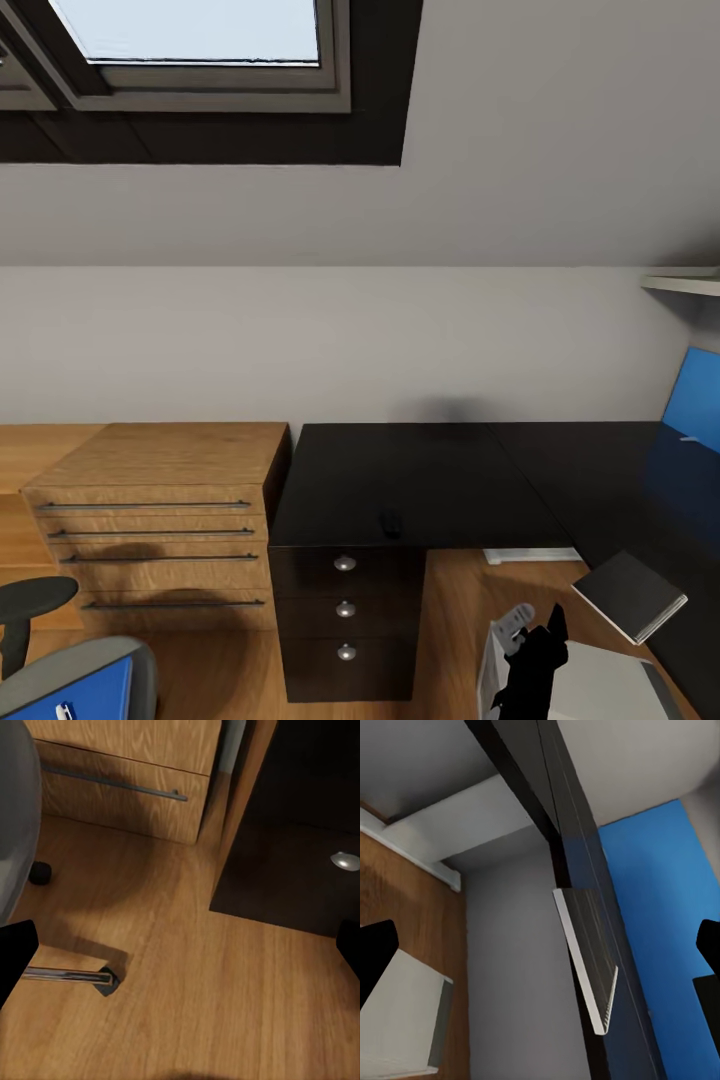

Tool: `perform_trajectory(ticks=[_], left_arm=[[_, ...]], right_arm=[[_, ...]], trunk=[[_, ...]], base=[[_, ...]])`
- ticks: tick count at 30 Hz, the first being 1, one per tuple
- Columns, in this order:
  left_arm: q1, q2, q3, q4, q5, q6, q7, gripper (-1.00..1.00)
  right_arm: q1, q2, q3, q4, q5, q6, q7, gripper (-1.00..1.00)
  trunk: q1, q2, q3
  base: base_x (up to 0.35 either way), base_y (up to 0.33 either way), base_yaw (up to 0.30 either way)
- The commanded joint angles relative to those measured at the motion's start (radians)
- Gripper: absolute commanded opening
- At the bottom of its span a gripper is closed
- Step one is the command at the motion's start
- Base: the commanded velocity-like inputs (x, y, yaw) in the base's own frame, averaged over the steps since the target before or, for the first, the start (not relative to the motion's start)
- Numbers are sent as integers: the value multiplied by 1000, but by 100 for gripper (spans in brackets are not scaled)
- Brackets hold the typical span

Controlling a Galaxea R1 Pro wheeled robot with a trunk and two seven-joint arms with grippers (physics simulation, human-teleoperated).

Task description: In the bedroom, organize the workspace by keeping the computer under the desk, ensuring the monitor is on the desk, placing the keyboard on the desk next to the monitor, placing the mouse on the desk next to the keyboard, moving the folder from the swivel chair onto the desk next to the mouse, stacking the notebook on top of the folder with the pen on top of the notebook, and positioning the swivel chair next to the desk.

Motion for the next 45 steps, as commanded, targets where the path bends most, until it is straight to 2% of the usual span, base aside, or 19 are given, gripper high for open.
perform_trajectory(ticks=[1,13,38,45], left_arm=[[-1,0,9,1,-9,-3,-4,100],[-1,0,9,1,-9,-3,-6,100],[-1,0,9,1,-9,-3,-4,100],[-1,0,9,1,-9,-3,-4,100]], right_arm=[[-1,0,2,2,5,10,-3,100],[-1,0,3,40,6,8,-3,100],[-1,0,3,48,4,4,-3,100],[-1,0,3,49,4,-42,-3,100]], trunk=[[0,-1,-1],[0,-1,-1],[0,-1,-1],[0,-1,-3]], base=[[2,-9,0],[0,-112,0],[0,-5,0],[0,0,-59]])
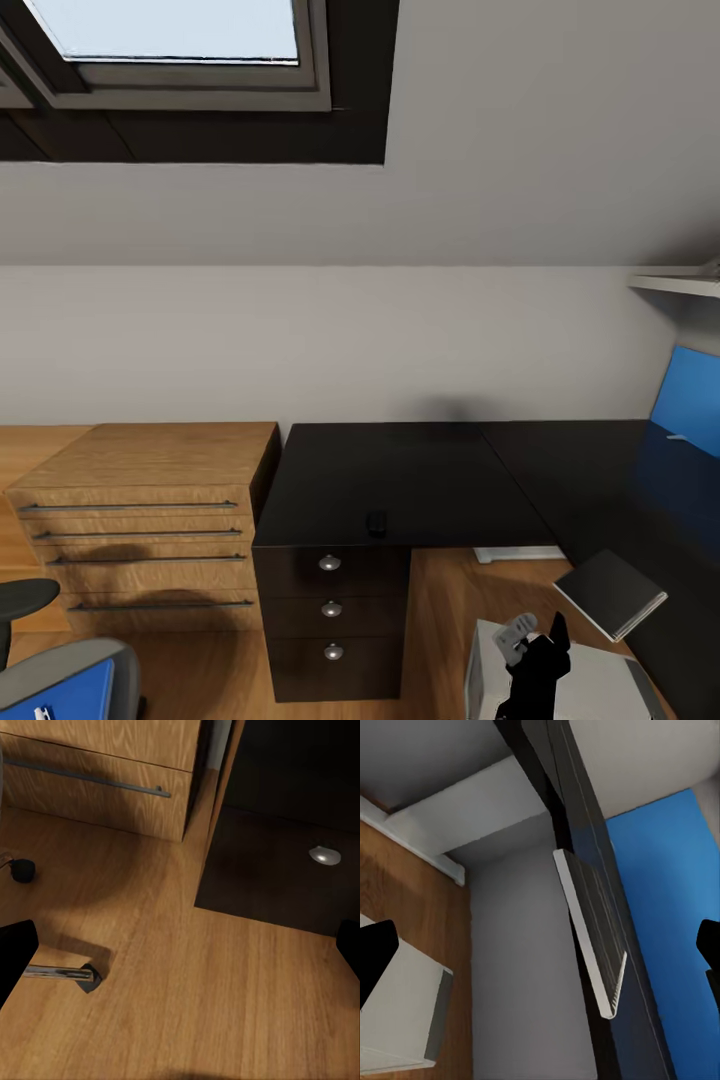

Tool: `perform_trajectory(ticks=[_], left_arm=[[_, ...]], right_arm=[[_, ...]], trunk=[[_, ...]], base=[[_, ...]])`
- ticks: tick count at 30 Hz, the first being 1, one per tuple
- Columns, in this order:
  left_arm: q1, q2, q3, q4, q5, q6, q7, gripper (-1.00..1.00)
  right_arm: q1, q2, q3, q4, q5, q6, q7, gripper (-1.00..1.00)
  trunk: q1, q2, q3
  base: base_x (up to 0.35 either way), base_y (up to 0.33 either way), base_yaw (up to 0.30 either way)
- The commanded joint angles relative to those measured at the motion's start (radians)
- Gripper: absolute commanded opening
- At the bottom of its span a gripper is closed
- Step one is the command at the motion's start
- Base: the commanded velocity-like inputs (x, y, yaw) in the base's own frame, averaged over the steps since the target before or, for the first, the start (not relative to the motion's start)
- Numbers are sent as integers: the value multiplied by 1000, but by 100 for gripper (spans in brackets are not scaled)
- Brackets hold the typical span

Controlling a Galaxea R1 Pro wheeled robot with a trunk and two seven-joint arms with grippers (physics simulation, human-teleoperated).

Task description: In the bedroom, organize the workspace by keeping the computer under the desk, ensuring the monitor is on the desk, placing the keyboard on the desk next to the monitor, placing the mouse on the desk next to the keyboard, moving the folder from the swivel chair onto the desk next to the mouse, stacking the notebook on top of the folder with the pen on top of the notebook, and positioning the swivel chair next to the desk.

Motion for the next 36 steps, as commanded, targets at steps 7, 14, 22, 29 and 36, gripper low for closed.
perform_trajectory(ticks=[7,14,22,29,36], left_arm=[[-1,0,9,1,-9,-3,-3,100],[-1,0,9,1,-9,-3,-3,100],[-1,0,9,1,-9,-3,-3,100],[-1,1,9,1,-9,-4,-4,100],[-1,1,9,1,-9,-5,-4,100]], right_arm=[[-1,2,1,20,9,-13,-3,100],[-1,2,1,26,9,-17,-3,100],[-1,3,1,28,10,-18,-3,100],[-1,2,1,28,10,-19,-3,100],[-1,1,4,28,13,-23,-3,100]], trunk=[[0,-1,-7],[0,-1,-14],[0,-1,-21],[0,-1,-22],[0,-1,-22]], base=[[0,0,-165],[0,0,-145],[0,0,-98],[21,0,-16],[187,0,-2]])
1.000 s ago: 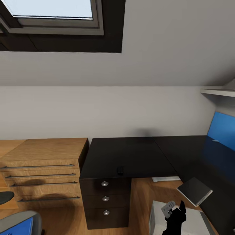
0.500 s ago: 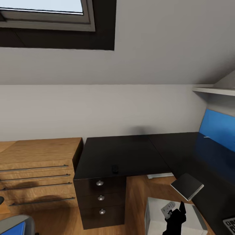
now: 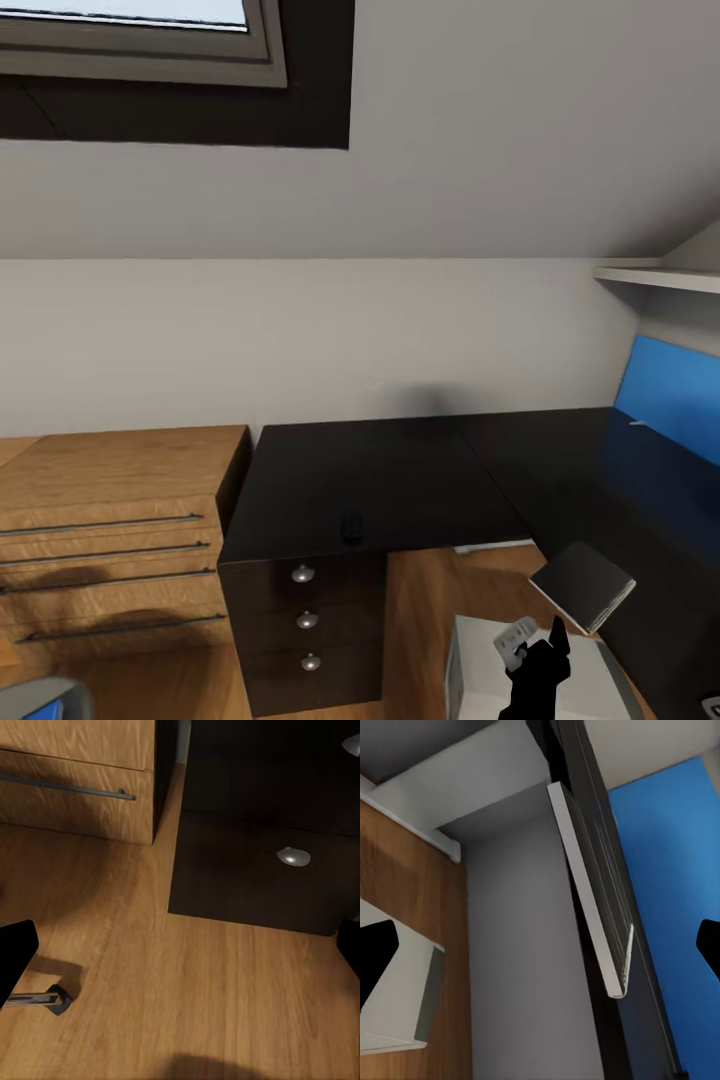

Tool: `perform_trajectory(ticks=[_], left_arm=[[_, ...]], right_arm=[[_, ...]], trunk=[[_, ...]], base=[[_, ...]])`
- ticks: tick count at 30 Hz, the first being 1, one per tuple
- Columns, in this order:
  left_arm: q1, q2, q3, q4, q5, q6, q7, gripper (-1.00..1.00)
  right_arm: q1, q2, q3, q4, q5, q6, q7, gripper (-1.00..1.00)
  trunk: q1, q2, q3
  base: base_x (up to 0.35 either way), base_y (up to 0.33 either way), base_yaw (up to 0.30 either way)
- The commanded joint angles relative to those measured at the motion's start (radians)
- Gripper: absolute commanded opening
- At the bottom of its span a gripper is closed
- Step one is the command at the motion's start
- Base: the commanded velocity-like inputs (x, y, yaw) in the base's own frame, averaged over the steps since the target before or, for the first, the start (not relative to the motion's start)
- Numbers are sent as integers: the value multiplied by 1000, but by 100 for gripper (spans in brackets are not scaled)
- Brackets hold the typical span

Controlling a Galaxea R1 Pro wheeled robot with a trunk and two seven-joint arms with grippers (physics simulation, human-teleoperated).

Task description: In the bedroom, organize the workspace by keeping the computer under the desk, ensuring the monitor is on the desk, placing the keyboard on the desk next to the monitor, placing the mouse on the desk next to the keyboard, moving the folder from the swivel chair onto the desk next to the mouse, stacking the notebook on top of the folder with the pen on top of the notebook, and positioning the swivel chair next to the desk.

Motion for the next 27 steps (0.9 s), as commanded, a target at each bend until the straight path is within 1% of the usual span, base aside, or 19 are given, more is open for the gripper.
perform_trajectory(ticks=[1,11,19,27], left_arm=[[-1,0,9,1,-9,-3,-4,100],[-1,0,9,1,-9,-2,-3,100],[-1,0,9,1,-9,-3,-4,100],[0,0,10,1,-9,-3,-3,100]], right_arm=[[-1,0,-1,0,9,9,-3,100],[-1,-1,0,0,11,2,-3,100],[-1,-2,0,0,11,2,-3,100],[-1,-2,0,0,10,4,-3,100]], trunk=[[0,-1,-1],[0,-1,-1],[0,-1,-1],[0,-1,-1]], base=[[111,0,-1],[38,0,0],[167,0,0],[37,0,0]])
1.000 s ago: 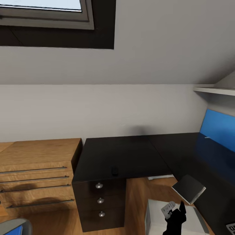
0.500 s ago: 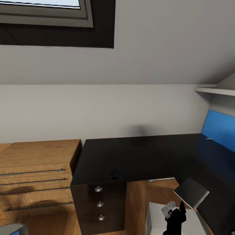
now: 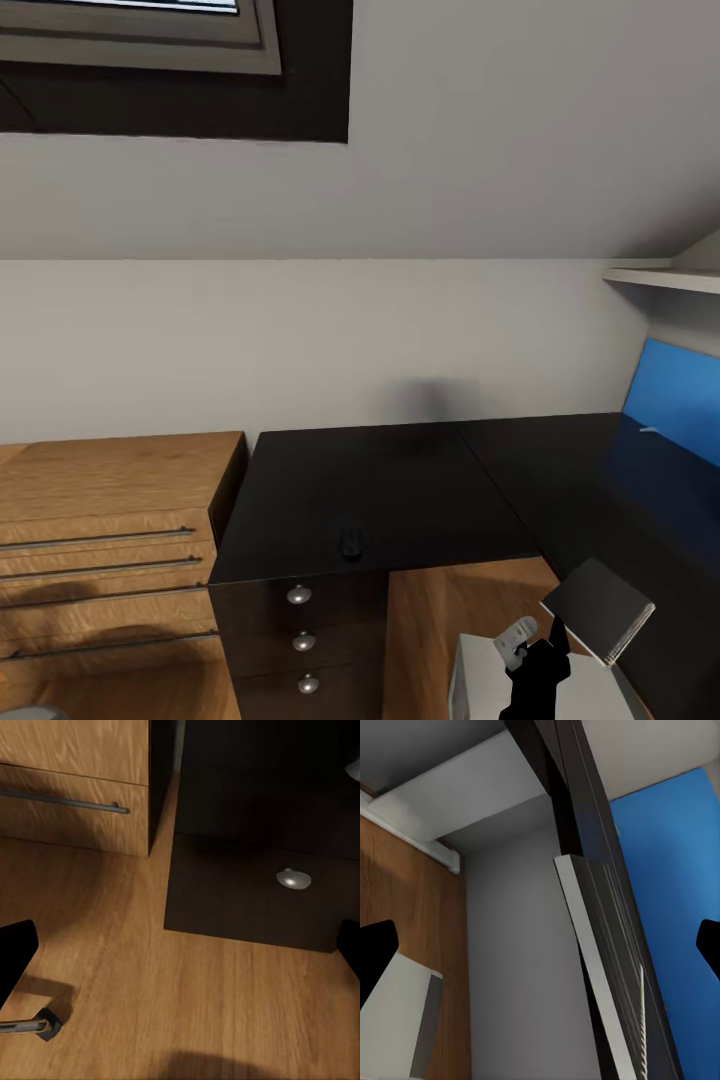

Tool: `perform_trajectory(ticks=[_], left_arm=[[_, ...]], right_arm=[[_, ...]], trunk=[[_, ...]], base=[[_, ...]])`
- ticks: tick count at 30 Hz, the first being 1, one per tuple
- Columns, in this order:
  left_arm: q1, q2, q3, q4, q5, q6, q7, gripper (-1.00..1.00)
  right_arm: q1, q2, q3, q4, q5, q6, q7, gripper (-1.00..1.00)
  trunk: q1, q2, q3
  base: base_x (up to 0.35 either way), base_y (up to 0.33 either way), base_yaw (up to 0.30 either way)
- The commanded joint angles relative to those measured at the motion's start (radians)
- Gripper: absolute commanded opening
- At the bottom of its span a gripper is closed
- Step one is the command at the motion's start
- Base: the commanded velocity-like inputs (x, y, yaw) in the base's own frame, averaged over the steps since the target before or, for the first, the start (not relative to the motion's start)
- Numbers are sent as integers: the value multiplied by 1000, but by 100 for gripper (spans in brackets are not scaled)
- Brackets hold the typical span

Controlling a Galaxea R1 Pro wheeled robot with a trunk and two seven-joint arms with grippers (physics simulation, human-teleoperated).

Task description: In the bedroom, organize the workspace by keeping the computer under the desk, ensuring the monitor is on the desk, placing the keyboard on the desk next to the monitor, placing the mouse on the desk next to the keyboard, moving the folder from the swivel chair onto the desk next to the mouse, stacking the notebook on top of the folder with the pen on top of the notebook, and positioning the swivel chair next to the desk.

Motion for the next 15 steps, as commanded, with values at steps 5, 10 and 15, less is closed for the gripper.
perform_trajectory(ticks=[5,10,15], left_arm=[[-1,1,9,1,-9,-3,-2,100],[-1,0,9,1,-9,-3,-2,100],[-1,0,10,1,-9,-3,-2,100]], right_arm=[[-1,0,-1,0,8,13,-3,100],[-1,0,-1,1,8,14,-3,100],[-1,0,-2,2,8,14,-3,100]], trunk=[[0,-1,-1],[0,-1,-1],[0,-1,-1]], base=[[5,0,0],[1,0,0],[0,0,0]])
